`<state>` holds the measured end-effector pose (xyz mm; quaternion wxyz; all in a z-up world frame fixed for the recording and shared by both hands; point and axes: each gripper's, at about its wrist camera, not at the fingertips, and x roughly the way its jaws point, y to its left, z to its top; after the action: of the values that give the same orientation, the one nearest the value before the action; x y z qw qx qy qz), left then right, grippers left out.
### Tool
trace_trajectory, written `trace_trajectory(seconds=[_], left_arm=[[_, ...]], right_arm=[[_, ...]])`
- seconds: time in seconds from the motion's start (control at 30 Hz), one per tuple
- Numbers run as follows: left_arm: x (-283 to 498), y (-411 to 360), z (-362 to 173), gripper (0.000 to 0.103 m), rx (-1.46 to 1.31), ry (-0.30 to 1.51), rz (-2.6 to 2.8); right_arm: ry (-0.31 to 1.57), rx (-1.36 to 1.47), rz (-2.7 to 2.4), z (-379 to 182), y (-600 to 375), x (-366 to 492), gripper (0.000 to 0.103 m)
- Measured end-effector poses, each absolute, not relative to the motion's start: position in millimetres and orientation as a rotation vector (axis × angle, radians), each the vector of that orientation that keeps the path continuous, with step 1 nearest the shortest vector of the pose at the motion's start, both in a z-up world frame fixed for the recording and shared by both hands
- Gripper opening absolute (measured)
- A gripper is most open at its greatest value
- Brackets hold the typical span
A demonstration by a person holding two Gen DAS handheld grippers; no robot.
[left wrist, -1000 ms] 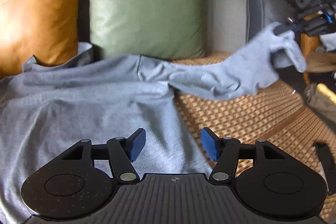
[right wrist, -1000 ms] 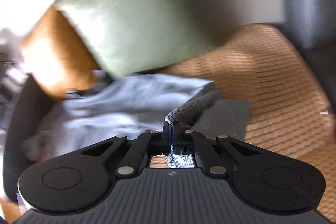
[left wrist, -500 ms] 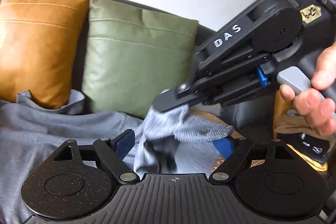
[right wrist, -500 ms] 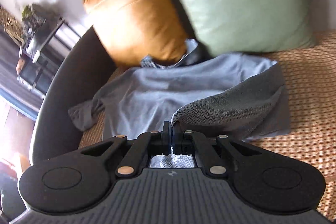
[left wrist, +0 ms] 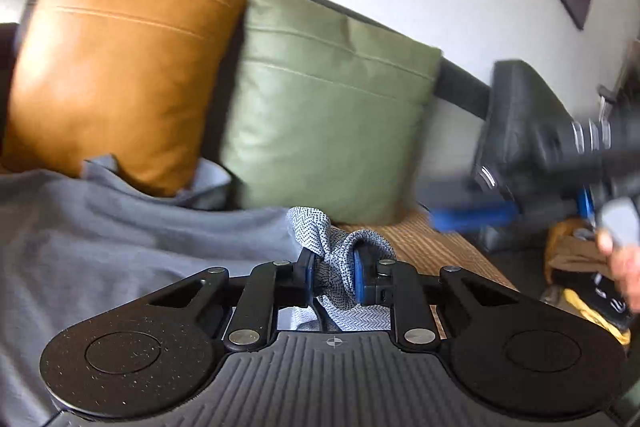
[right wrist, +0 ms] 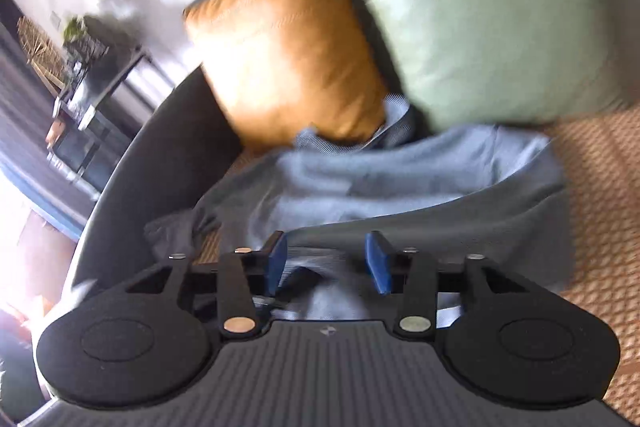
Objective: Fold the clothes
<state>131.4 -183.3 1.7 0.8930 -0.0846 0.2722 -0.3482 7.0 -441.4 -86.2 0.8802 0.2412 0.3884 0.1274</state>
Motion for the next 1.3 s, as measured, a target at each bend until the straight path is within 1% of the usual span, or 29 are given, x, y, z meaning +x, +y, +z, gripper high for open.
trace_trajectory(seconds=[0.07,0.13,0.23,0.33,0.43,0.57,0.63,0.67,0.8,0.93,1.1,1.13,1.2,1.23,1.3], left_arm=[[137,-172,9,0.016,-0.174,0.556,-0.697],[143,-162,15,0.016,-0.186,0.560,-0.684],[155,-151,28,0.017,-0.194,0.568,-0.674],[169,-140,43,0.017,-0.213,0.570,-0.654],[185,-123,63,0.018,-0.239,0.547,-0.619],[210,-95,87,0.019,-0.216,0.496,-0.512],[226,-77,87,0.021,-0.218,0.512,-0.450],[234,-69,81,0.021,-0.231,0.533,-0.427],[255,-51,47,0.021,-0.213,0.607,-0.342],[266,-34,14,0.022,-0.217,0.650,-0.277],[293,-17,-3,0.024,-0.250,0.662,-0.220],[299,-17,-7,0.026,-0.239,0.669,-0.221],[309,-16,-17,0.033,-0.207,0.685,-0.226],[315,-18,-23,0.040,-0.184,0.691,-0.221],[325,-18,-36,0.049,-0.139,0.702,-0.208]], right_arm=[[0.807,0.524,0.195,-101,-459,0,0.050],[0.852,0.585,0.118,-133,-478,-7,0.052],[0.903,0.767,0.046,-193,-500,-20,0.052],[0.891,0.972,0.043,-239,-509,-31,0.052],[0.863,1.048,0.062,-261,-503,-31,0.052],[0.879,1.025,0.107,-268,-491,-20,0.053],[0.889,0.980,0.138,-266,-485,-16,0.055],[0.894,0.959,0.150,-266,-482,-15,0.057],[0.911,0.893,0.177,-265,-472,-10,0.057],[0.876,0.802,0.165,-253,-471,0,0.057],[0.819,0.740,0.113,-237,-484,28,0.057],[0.811,0.726,0.100,-235,-487,34,0.057],[0.796,0.708,0.073,-235,-491,52,0.057],[0.788,0.701,0.059,-235,-492,61,0.057],[0.778,0.685,0.033,-240,-493,78,0.057]])
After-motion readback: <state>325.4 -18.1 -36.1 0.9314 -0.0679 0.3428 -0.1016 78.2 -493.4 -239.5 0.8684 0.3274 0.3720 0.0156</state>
